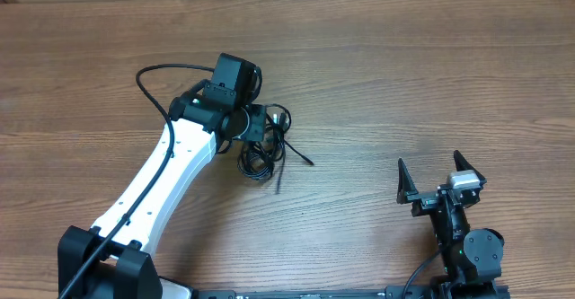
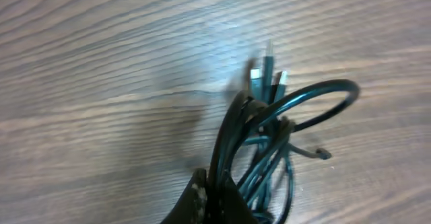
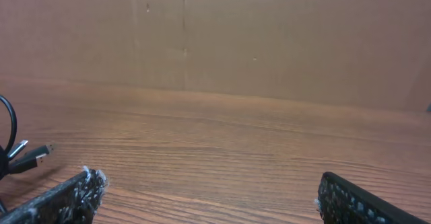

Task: Untangle cables
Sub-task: 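Lift the cable bundle with the left gripper toward the centre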

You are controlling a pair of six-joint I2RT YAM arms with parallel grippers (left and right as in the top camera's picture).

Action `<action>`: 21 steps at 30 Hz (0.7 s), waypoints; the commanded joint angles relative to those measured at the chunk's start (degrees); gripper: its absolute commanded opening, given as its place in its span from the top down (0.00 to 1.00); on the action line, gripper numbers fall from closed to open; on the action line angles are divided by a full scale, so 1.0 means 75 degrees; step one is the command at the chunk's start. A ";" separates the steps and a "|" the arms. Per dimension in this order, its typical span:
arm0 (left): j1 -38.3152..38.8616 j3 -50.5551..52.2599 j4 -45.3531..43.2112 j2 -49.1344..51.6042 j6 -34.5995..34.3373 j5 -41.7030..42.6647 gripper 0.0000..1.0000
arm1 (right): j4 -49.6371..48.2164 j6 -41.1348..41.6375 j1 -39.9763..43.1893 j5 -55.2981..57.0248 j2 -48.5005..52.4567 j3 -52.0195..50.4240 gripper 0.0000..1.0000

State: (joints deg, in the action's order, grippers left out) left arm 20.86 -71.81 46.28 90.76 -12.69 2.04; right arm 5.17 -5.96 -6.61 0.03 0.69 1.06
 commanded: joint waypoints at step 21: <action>-0.0020 -0.0192 0.1128 -0.0586 0.5671 0.4963 0.96 | -0.0044 0.0073 0.0044 0.0044 -0.0070 -0.0079 0.00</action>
State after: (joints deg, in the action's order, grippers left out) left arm 20.86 -71.81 54.22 89.67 22.83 34.17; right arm 5.17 -5.96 -6.61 0.01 0.69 1.06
